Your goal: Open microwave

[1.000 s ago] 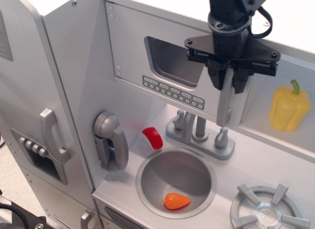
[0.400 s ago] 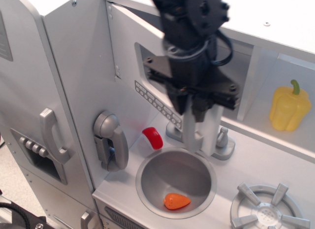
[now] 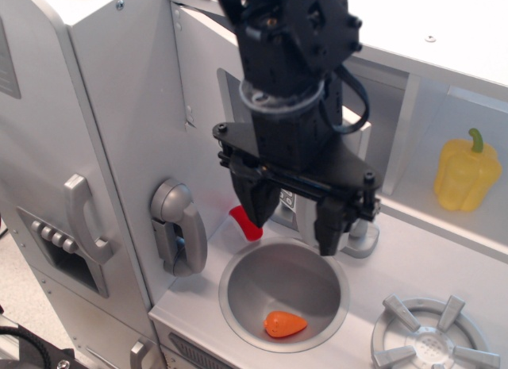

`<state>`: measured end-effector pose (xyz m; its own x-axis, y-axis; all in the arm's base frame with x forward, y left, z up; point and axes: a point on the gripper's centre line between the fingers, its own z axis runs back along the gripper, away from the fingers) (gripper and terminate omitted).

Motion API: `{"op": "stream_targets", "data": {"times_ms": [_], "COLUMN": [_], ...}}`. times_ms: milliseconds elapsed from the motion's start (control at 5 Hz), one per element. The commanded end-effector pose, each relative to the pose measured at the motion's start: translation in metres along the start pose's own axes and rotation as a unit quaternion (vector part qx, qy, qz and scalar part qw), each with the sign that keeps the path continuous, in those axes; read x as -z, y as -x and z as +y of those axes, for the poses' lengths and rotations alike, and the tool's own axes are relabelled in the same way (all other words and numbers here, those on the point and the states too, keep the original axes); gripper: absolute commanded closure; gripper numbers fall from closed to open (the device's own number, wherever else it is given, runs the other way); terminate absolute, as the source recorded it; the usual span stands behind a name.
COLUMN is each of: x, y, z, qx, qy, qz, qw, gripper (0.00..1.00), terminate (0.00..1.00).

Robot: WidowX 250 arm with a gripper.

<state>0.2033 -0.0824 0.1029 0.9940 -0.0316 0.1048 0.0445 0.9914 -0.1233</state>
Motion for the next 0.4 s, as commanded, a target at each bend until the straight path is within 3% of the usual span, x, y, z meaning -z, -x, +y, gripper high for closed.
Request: {"op": "stream_targets", "data": {"times_ms": [0, 200], "x": [-0.003, 0.001], "y": [-0.028, -0.046], "z": [-0.069, -0.099], "qx": [-0.021, -0.027], "qy": [0.018, 0.049], "qz": [0.018, 0.039], "qw": [0.9995, 0.9977], "gripper": [0.00, 0.00], "terminate": [0.00, 0.00]}}
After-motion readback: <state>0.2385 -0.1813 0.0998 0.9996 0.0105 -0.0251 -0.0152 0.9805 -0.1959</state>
